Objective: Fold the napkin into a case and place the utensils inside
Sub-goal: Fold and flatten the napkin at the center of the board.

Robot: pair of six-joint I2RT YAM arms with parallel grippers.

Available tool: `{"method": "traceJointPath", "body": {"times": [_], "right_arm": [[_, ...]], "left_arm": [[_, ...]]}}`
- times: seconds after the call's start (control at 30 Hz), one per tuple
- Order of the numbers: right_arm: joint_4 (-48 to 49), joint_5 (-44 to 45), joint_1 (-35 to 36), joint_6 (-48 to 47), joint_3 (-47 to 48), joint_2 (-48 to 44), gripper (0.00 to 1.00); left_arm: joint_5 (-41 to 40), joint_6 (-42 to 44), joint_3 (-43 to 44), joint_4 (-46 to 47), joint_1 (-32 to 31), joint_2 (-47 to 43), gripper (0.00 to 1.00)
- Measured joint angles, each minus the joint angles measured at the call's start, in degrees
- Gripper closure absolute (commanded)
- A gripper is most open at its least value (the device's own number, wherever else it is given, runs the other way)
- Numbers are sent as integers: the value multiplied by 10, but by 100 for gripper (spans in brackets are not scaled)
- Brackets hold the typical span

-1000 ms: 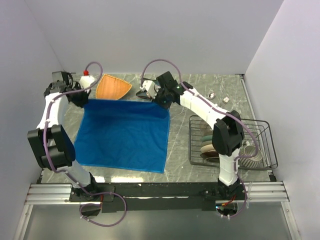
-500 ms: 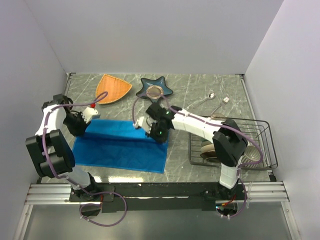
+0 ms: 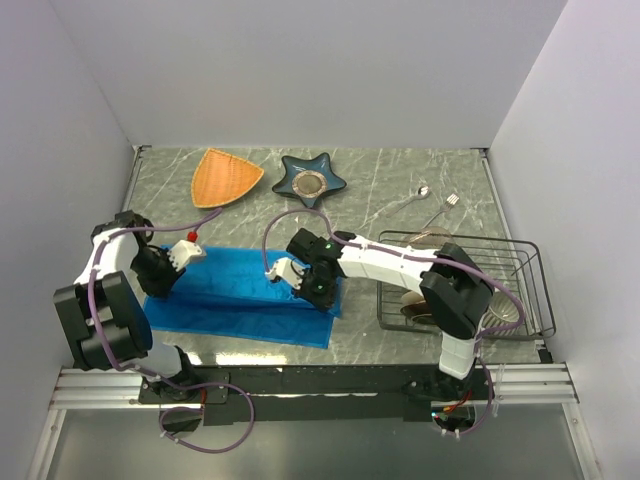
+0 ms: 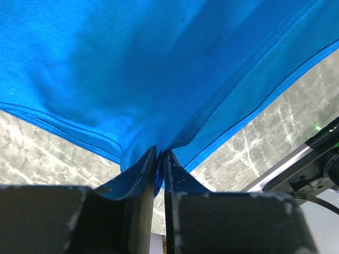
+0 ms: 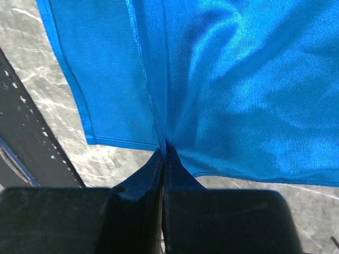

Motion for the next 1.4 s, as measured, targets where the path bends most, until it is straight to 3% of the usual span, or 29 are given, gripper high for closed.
{"method": "traceJointPath", "body": {"times": [0.27, 0.43, 0.5, 0.53, 0.63, 0.67, 0.77, 1.0, 1.13, 1.4], "right_arm": [[-16, -2, 22, 28, 36, 0, 100], [-18, -3, 43, 37, 61, 0, 100], [-18, -2, 49, 39, 61, 0, 99], [-18, -2, 51, 39, 61, 1, 95], [-18, -2, 54, 42, 61, 4, 63], [-18, -2, 54, 42, 60, 5, 47], [-24, -3, 55, 39, 57, 7, 33], [-61, -23, 46, 30, 53, -10, 35], [-71, -64, -5, 40, 51, -32, 39], [-68, -91, -98, 71, 47, -34, 43]], "left_arm": [[-23, 7, 10, 7, 5, -21, 92], [-33, 22, 45, 7, 17, -20, 90], [-35, 31, 44, 5, 21, -20, 84], [-36, 34, 40, 8, 22, -21, 81], [-42, 45, 12, 10, 23, -28, 64], [-44, 49, 2, 8, 23, -31, 57], [-44, 57, -11, -6, 23, -37, 47], [-17, 55, 31, -51, 46, -50, 47], [5, 36, 41, -53, 54, -55, 48], [25, -94, 40, 10, 56, -42, 51]]}}
